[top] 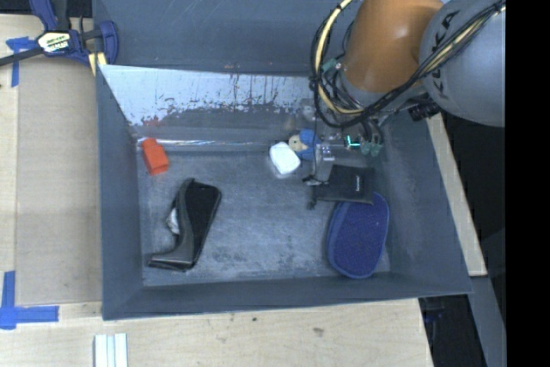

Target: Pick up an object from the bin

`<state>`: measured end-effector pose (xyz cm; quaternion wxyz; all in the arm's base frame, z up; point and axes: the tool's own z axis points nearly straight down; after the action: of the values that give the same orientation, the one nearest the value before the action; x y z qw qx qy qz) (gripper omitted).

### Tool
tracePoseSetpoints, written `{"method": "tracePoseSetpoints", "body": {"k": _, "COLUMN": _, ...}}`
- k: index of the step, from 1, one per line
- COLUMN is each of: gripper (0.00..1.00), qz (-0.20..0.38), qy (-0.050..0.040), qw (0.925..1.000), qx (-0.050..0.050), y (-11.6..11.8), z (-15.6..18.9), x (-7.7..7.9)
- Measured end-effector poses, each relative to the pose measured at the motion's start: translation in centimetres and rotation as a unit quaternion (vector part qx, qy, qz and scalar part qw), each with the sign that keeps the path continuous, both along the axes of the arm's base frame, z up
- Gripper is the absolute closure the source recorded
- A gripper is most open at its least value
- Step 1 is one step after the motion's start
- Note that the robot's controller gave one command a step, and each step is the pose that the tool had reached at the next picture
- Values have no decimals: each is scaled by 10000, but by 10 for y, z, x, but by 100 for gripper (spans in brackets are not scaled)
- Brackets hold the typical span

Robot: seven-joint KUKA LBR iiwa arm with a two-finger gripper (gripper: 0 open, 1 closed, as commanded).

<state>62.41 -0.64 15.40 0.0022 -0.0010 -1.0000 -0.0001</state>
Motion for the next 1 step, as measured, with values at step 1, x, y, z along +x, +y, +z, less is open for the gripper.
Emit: {"method": "tracePoseSetpoints", "body": {"k": 1, "gripper": 0, "qz": -241, "qy": -130, "qw": 9996, "qx": 16, "y": -41, "z": -60, "x": -8}}
